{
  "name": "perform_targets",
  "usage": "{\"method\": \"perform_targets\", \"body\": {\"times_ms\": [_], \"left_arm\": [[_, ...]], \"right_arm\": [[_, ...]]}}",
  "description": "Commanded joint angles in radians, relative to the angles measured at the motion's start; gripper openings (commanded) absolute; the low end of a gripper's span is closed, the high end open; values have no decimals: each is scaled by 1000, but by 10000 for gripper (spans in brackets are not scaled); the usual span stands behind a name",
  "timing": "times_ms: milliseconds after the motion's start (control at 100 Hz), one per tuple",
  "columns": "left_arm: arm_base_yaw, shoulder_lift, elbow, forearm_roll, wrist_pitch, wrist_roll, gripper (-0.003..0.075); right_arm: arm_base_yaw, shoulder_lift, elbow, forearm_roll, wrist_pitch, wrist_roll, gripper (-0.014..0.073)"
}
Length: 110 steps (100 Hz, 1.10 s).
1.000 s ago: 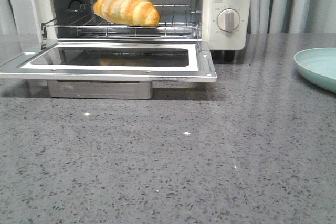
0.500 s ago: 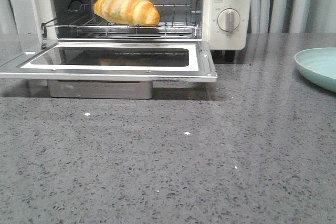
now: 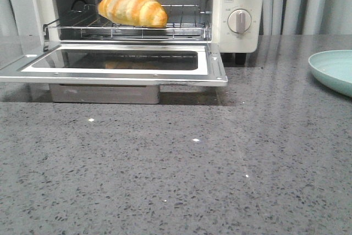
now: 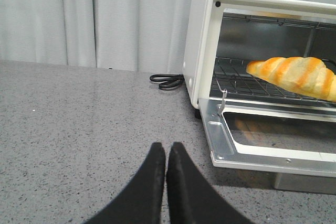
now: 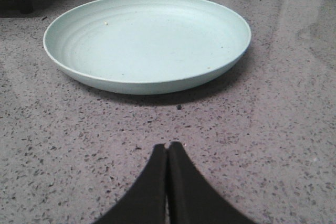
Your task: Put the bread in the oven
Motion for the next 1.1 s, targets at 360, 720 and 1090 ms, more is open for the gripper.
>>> {"method": "perform_targets", "body": {"times_ms": [360, 720, 1090], "left_arm": [[4, -28, 65, 125, -60, -62, -21], [10, -28, 94, 186, 37, -146, -21], [10, -28, 94, 212, 120, -153, -21]], "right_arm": [[-5, -20, 25, -3, -20, -7, -75], [-5, -20, 25, -3, -20, -7, -75], [-5, -20, 25, -3, -20, -7, -75]]}}
